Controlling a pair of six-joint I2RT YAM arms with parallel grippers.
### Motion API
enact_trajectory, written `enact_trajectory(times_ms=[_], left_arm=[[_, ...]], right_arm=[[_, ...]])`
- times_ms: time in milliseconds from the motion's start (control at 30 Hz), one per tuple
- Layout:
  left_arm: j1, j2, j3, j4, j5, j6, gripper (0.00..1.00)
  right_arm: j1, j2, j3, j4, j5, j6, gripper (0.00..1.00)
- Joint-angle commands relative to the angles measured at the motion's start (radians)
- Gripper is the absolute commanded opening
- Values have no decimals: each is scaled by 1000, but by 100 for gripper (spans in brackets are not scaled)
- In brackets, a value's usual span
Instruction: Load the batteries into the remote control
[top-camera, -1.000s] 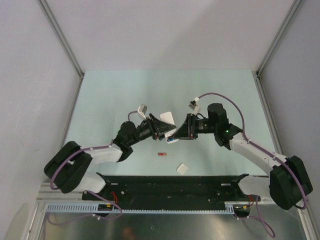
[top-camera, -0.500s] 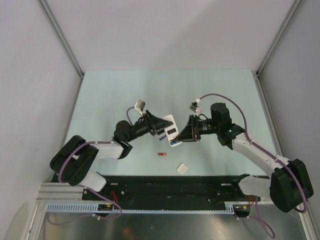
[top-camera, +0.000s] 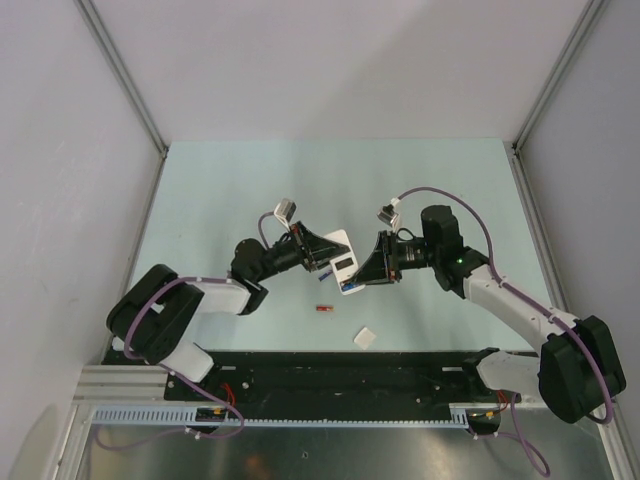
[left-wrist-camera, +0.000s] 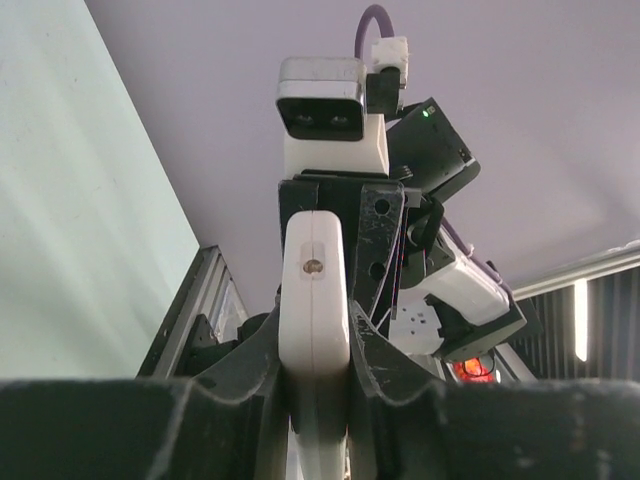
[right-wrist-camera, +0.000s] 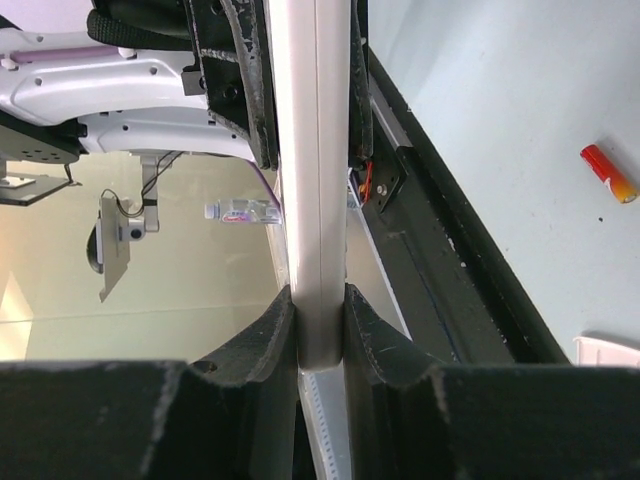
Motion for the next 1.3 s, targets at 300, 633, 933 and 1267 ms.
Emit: enact_trajectory(times_ms=[300, 633, 933, 1267], left_arm=[[22, 14, -34, 48, -35, 10, 0], [158, -103, -224, 0, -98, -1, 0], [235, -299, -315, -194, -124, 46, 0], [289, -477, -392, -321, -112, 76, 0]], right_arm=[[-17, -85, 227, -520, 274, -317, 75], [263, -176, 213, -830, 943, -414, 76], [476, -73, 94, -706, 1106, -316, 69], [734, 74, 0, -482, 1272, -286, 68]])
